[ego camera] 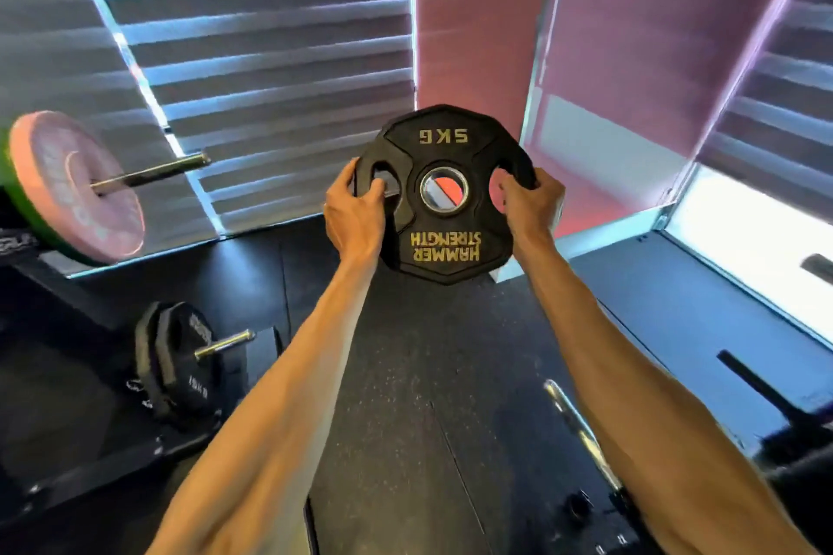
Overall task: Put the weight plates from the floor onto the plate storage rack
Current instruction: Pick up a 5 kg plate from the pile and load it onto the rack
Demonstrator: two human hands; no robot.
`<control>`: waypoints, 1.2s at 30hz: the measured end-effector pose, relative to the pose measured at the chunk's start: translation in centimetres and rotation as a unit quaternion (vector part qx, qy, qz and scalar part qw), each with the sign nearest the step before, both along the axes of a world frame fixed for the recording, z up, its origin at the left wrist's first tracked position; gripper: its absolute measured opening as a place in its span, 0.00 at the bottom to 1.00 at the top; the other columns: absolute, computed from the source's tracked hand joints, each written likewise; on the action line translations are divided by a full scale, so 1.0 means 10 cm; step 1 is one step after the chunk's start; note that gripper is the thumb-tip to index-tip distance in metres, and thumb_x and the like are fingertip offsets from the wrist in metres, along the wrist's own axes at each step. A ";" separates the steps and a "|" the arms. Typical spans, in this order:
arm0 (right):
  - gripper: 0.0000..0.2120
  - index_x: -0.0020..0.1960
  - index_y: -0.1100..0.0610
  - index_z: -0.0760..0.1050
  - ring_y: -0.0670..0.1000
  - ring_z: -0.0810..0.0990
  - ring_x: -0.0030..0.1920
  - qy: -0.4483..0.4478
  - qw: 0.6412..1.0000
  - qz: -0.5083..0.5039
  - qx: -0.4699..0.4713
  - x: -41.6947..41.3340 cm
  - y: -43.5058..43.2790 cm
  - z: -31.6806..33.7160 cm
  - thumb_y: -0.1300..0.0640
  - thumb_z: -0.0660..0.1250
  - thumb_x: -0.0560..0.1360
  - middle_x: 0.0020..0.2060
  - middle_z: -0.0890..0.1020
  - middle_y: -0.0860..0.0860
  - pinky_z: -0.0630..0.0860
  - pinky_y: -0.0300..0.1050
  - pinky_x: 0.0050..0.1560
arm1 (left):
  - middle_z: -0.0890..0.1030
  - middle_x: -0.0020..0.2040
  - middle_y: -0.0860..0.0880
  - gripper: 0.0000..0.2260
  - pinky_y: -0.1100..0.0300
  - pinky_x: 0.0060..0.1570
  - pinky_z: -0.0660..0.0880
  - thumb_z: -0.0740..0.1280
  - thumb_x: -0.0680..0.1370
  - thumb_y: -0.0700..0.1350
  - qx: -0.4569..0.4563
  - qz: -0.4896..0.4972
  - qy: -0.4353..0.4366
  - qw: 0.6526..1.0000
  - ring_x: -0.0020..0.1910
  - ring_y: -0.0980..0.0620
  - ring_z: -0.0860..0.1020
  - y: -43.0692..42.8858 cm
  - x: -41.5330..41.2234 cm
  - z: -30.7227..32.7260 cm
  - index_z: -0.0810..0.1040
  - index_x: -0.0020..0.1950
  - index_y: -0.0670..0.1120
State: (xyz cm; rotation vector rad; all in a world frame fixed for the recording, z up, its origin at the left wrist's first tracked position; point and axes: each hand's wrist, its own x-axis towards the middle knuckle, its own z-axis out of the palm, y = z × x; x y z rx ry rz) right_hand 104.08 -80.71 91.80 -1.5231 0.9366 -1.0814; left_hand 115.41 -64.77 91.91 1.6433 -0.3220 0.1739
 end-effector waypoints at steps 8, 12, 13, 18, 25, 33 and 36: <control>0.15 0.55 0.56 0.83 0.54 0.84 0.49 -0.038 0.989 -0.138 -0.027 0.79 -1.29 0.33 0.50 0.72 0.71 0.49 0.86 0.52 0.83 0.50 0.52 | 0.82 0.51 0.57 0.19 0.59 0.53 0.76 0.70 0.74 0.52 -0.040 -0.116 -0.026 0.992 0.50 0.57 0.79 -1.64 1.20 0.27 0.79 0.64 0.52; 0.13 0.51 0.54 0.82 0.54 0.84 0.47 -0.060 0.975 -0.210 -0.043 1.05 -2.17 0.31 0.50 0.71 0.69 0.47 0.86 0.52 0.83 0.54 0.51 | 0.84 0.46 0.56 0.18 0.56 0.52 0.79 0.71 0.72 0.52 -0.055 -0.196 -0.052 0.978 0.47 0.55 0.82 -2.75 1.69 0.24 0.81 0.61 0.52; 0.14 0.53 0.55 0.82 0.54 0.83 0.48 -0.061 0.971 -0.226 -0.048 1.10 -2.40 0.31 0.50 0.71 0.70 0.48 0.86 0.52 0.83 0.52 0.51 | 0.84 0.45 0.56 0.16 0.58 0.50 0.78 0.71 0.73 0.51 -0.055 -0.217 -0.057 0.973 0.45 0.57 0.82 -3.05 1.77 0.25 0.82 0.60 0.52; 0.13 0.53 0.51 0.82 0.51 0.83 0.48 -0.065 0.945 -0.315 -0.064 1.18 -3.56 0.47 0.49 0.71 0.70 0.47 0.85 0.48 0.83 0.54 0.52 | 0.85 0.46 0.51 0.16 0.52 0.47 0.79 0.70 0.71 0.47 -0.085 -0.321 -0.063 0.941 0.41 0.55 0.81 -4.56 2.00 0.37 0.82 0.59 0.49; 0.12 0.53 0.53 0.82 0.51 0.84 0.44 -0.063 0.899 -0.425 -0.088 1.01 -4.76 0.69 0.51 0.72 0.72 0.44 0.86 0.48 0.83 0.56 0.52 | 0.85 0.45 0.54 0.19 0.58 0.48 0.79 0.69 0.70 0.44 -0.141 -0.448 0.047 0.882 0.39 0.59 0.79 -6.24 1.85 0.62 0.82 0.61 0.51; 0.15 0.54 0.55 0.82 0.50 0.79 0.40 -0.116 0.843 -0.515 -0.100 0.86 -5.91 1.01 0.52 0.73 0.69 0.43 0.85 0.52 0.78 0.45 0.42 | 0.86 0.47 0.54 0.21 0.54 0.53 0.81 0.71 0.69 0.40 -0.148 -0.615 0.042 0.773 0.44 0.56 0.83 -8.05 1.78 1.05 0.82 0.63 0.49; 0.13 0.52 0.57 0.81 0.51 0.78 0.37 -0.150 0.819 -0.544 -0.106 0.80 -6.19 1.12 0.54 0.73 0.69 0.38 0.82 0.51 0.76 0.44 0.38 | 0.85 0.42 0.57 0.20 0.59 0.47 0.79 0.73 0.69 0.38 -0.150 -0.658 0.030 0.738 0.39 0.59 0.81 -8.62 1.66 1.21 0.83 0.61 0.47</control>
